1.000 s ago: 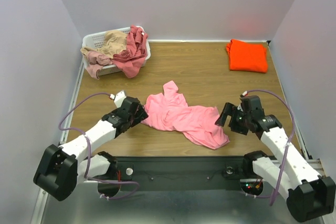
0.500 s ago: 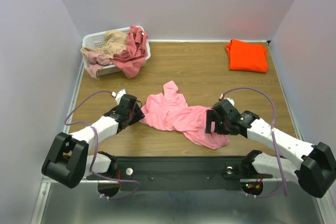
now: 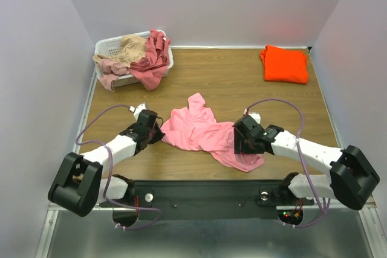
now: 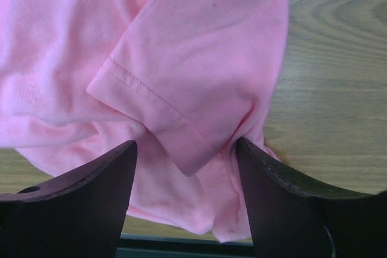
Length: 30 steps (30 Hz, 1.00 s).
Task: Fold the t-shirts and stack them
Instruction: Flatten the tshirt out
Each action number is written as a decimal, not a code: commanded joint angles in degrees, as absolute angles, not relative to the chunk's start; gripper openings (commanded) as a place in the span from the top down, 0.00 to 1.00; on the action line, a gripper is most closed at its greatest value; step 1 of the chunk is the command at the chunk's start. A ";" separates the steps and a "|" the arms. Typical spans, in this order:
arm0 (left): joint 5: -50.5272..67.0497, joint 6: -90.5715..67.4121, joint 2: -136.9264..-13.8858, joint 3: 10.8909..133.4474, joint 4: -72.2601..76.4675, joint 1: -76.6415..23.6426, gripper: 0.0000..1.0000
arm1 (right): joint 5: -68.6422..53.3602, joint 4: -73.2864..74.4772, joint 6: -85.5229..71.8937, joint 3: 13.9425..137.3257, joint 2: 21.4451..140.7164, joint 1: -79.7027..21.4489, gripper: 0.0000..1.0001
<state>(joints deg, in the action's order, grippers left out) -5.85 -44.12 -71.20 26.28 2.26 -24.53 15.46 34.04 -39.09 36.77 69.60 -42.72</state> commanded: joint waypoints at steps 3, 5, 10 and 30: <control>-7.38 -43.42 -63.03 23.12 2.02 -24.43 1.00 | 19.25 29.89 -40.78 39.38 72.07 -43.59 0.39; -7.38 -43.33 -60.65 22.24 2.20 -24.43 1.00 | 19.60 29.71 -41.22 39.29 72.16 -43.68 0.53; -7.03 -43.24 -57.57 21.10 2.46 -24.43 1.00 | 19.78 29.79 -41.66 38.50 72.25 -43.68 0.61; -4.66 -41.84 -47.82 24.33 -1.57 -24.43 1.00 | 27.68 31.02 -39.73 41.82 62.33 -43.77 1.00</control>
